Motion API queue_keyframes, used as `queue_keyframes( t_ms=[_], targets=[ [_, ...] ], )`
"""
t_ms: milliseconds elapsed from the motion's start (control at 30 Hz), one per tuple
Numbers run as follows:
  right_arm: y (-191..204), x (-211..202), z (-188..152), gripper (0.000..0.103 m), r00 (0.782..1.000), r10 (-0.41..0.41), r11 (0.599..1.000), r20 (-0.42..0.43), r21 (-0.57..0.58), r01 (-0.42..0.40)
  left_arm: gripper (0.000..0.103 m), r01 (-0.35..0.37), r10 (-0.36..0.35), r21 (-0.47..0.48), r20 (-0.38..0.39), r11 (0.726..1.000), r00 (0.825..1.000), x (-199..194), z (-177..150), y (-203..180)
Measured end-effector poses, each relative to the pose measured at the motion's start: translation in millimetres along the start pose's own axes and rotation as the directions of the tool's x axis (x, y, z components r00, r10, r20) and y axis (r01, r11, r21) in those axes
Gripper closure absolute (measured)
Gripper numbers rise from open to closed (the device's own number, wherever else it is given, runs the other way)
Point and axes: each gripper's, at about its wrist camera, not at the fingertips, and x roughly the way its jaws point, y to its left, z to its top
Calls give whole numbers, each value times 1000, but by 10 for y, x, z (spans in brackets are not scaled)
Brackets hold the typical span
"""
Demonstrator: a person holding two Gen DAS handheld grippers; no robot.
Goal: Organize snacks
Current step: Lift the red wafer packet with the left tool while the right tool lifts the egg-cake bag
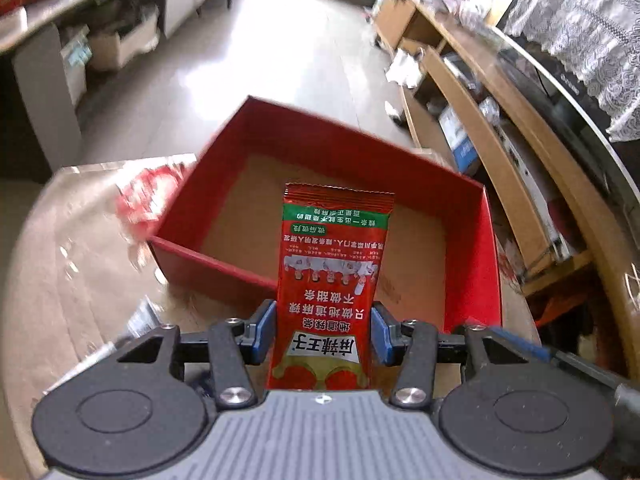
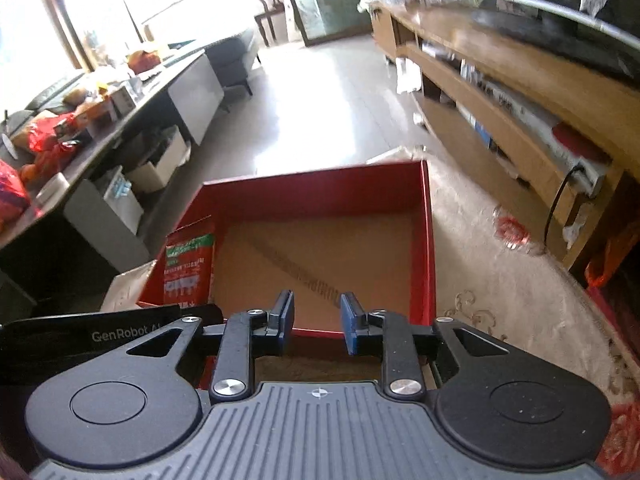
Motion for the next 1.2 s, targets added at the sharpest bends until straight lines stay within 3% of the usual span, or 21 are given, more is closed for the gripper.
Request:
queue_keyframes(
  t_ms=[133, 200, 300, 367, 533, 600, 767, 867, 967, 1100, 1200],
  targets=[
    [81, -41, -330, 36, 994, -65, 990, -90, -133, 52, 55, -15, 16, 30, -16, 999, 1000, -1, -64, 84],
    [67, 31, -429, 31, 988, -69, 993, -138, -109, 54, 55, -3, 3, 6, -37, 1000, 999, -5, -101, 139],
    [80, 155, -440, 29, 983, -4, 999, -182, -45, -4, 55, 14, -14, 1, -45, 1000, 999, -56, -162, 180],
    [142, 228, -435, 15, 980, -14, 998, -196, -64, 1, 55, 1, 0, 17, -34, 1000, 999, -83, -189, 198],
    [193, 513, -569, 14, 957, -59, 995, -283, -100, 31, 55, -10, 10, 14, -55, 1000, 998, -25, -190, 263],
    [153, 537, -580, 14, 959, -64, 995, -275, -95, 40, 55, -7, 8, 23, -58, 1000, 998, -13, -194, 246],
    [113, 279, -507, 43, 979, 6, 998, -202, -54, -17, 55, 2, 0, 38, -65, 999, 998, -1, -205, 209],
    [71, 205, -523, 53, 981, 21, 999, -191, -35, -29, 55, 9, -6, 43, -67, 999, 998, -9, -223, 174],
    [60, 145, -534, 55, 983, 21, 999, -184, -41, -29, 55, 13, -9, 54, -64, 998, 998, -26, -245, 139],
    [7, 224, -519, 51, 977, 37, 999, -209, -25, -43, 55, 14, -10, 48, -74, 999, 997, -9, -255, 149],
    [26, 257, -461, 20, 979, 12, 999, -204, -36, -20, 55, 13, -9, 52, -77, 999, 997, 1, -244, 167]
  ],
)
